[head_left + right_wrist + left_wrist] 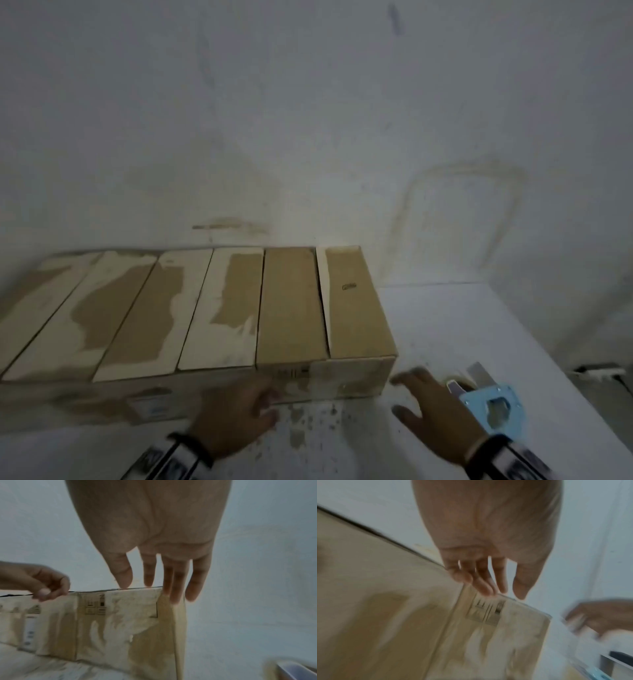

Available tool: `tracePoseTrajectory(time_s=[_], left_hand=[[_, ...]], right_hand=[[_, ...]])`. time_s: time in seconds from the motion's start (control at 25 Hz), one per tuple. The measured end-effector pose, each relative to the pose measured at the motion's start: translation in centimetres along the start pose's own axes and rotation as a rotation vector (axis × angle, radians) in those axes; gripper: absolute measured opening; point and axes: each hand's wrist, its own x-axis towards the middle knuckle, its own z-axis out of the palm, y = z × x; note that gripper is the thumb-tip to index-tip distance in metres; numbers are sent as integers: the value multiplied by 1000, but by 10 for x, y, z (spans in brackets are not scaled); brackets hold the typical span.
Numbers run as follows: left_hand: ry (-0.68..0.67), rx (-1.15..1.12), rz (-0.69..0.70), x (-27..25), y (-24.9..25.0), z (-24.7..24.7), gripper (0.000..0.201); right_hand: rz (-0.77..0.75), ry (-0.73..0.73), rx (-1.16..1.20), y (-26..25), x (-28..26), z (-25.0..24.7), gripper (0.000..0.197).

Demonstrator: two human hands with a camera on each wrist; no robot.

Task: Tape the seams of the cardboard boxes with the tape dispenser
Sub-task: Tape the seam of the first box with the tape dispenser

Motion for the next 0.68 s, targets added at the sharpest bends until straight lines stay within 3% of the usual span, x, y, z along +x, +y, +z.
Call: tracePoseTrajectory(time_s=[0.08, 0.12, 0.16, 0.24, 0.36, 0.56, 0.6, 0.68], left_hand=[[210, 144, 221, 33, 26, -19, 38], [230, 206, 271, 50, 35, -23, 57], [222, 304, 286, 67, 43, -26, 74], [57, 520, 263, 95, 48, -18, 95], [-57, 753, 321, 121, 46, -5, 93], [-76, 725, 308, 128, 57, 18, 84], [-75, 709, 295, 127, 62, 23, 84], [-74, 676, 277, 126, 68, 30, 85]], right_hand=[[73, -158, 41, -18, 42, -3, 68], [87, -183, -26, -22, 57, 0, 78], [92, -186, -77, -25, 70, 4, 83], [100, -217, -162, -21, 75, 26, 82], [40, -92, -171, -9, 75, 42, 74], [32, 59, -142, 14, 68, 49, 74], [85, 99, -109, 20, 61, 49, 74], [334, 96, 43, 39, 39, 51, 78]])
